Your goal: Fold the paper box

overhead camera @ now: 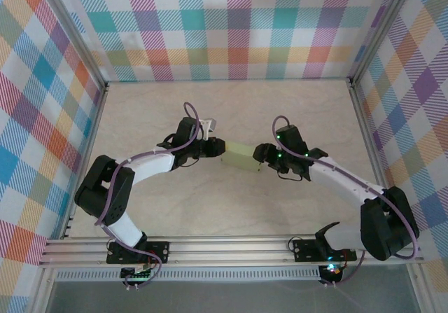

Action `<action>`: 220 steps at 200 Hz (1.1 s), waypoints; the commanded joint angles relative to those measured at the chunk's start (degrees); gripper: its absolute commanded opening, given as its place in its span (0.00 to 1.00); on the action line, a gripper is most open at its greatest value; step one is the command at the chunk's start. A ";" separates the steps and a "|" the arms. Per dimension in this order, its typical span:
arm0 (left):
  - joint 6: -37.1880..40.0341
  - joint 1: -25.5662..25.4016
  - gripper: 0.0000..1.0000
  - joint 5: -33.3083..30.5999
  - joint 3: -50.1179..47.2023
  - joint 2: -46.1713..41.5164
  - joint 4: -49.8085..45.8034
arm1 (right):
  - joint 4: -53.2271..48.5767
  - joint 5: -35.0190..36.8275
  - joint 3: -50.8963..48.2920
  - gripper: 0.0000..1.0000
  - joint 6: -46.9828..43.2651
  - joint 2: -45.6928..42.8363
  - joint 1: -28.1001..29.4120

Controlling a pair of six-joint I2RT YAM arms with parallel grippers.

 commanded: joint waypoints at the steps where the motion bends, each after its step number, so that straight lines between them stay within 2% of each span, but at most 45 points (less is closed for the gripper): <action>1: 1.82 0.32 0.21 -1.12 -0.28 1.43 -7.54 | -2.81 -0.31 5.40 0.78 -18.22 -1.32 -0.34; 23: 2.23 0.36 0.22 -0.98 0.46 1.15 -8.31 | -6.01 -7.48 10.45 0.84 -40.51 -0.14 -0.14; 44: 2.42 0.36 0.22 -0.71 0.91 1.64 -8.31 | -8.14 -7.55 11.94 0.90 -60.01 1.33 -0.01; 55: 2.34 0.36 0.22 -0.37 1.12 2.02 -8.23 | -8.88 -7.55 11.88 0.96 -67.85 2.24 0.05; 75: 2.79 0.36 0.21 0.35 1.62 1.95 -8.60 | -13.07 -10.90 13.14 0.99 -79.39 5.02 -0.31; 98: 4.07 0.36 0.21 0.64 2.99 2.53 -10.55 | -15.42 -14.90 16.37 0.99 -82.37 9.41 -3.29; 123: 3.90 0.36 0.21 0.99 3.10 2.62 -10.35 | -19.68 -17.32 19.54 0.93 -84.98 13.49 -5.15; 140: 3.59 0.36 0.22 0.97 3.18 2.70 -10.12 | -21.90 -19.34 20.44 0.84 -85.82 15.29 -6.12; 165: 3.80 0.36 0.22 1.20 3.46 2.63 -10.36 | -24.21 -20.45 21.27 0.76 -86.69 17.03 -6.81; 178: 4.00 0.36 0.22 1.08 3.39 2.59 -10.49 | -24.58 -20.22 21.39 0.67 -87.20 17.41 -6.89; 220: 4.12 0.36 0.22 1.26 3.11 2.34 -10.49 | -23.58 -18.83 20.65 0.67 -88.49 18.08 -6.96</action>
